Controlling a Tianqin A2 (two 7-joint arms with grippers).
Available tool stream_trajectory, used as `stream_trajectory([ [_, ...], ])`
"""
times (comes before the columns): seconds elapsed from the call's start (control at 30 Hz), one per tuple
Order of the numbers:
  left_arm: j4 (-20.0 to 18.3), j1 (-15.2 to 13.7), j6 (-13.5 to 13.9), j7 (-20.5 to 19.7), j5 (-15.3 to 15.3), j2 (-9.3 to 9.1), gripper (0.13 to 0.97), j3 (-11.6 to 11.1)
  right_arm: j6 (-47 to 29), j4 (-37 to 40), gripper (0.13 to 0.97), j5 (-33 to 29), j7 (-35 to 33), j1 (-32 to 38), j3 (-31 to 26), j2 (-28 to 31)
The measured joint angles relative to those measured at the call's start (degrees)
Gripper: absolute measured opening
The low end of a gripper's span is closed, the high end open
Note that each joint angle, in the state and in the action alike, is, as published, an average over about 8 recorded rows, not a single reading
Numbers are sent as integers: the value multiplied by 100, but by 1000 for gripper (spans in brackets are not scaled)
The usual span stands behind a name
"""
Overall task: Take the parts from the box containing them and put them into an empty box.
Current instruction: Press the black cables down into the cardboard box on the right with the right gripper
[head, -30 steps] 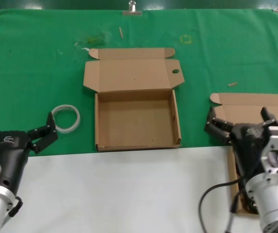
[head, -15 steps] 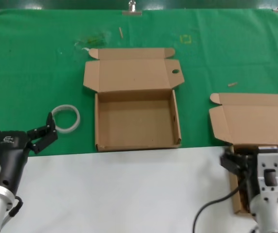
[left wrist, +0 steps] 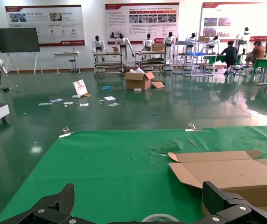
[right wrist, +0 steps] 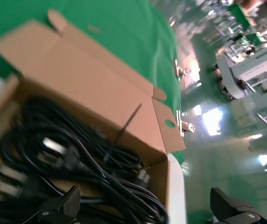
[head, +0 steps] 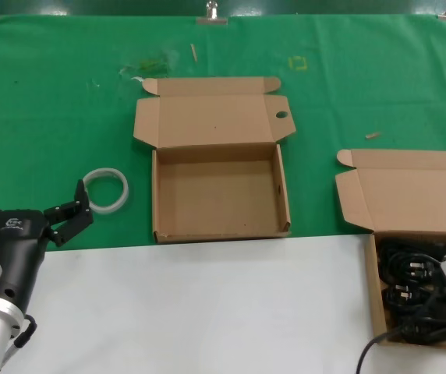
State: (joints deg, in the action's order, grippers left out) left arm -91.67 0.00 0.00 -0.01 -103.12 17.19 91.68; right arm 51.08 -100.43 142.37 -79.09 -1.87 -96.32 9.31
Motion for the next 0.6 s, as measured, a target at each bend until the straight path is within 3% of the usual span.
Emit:
stream_trajectory([
  [0.4, 0, 0, 0, -2, 1, 0, 966, 0, 58, 720, 966, 1206, -2994, 742, 809, -12],
  [0.6, 0, 0, 0, -2, 1, 0, 966, 0, -179, 1100, 966, 1463, -4372, 1093, 1360, -82],
])
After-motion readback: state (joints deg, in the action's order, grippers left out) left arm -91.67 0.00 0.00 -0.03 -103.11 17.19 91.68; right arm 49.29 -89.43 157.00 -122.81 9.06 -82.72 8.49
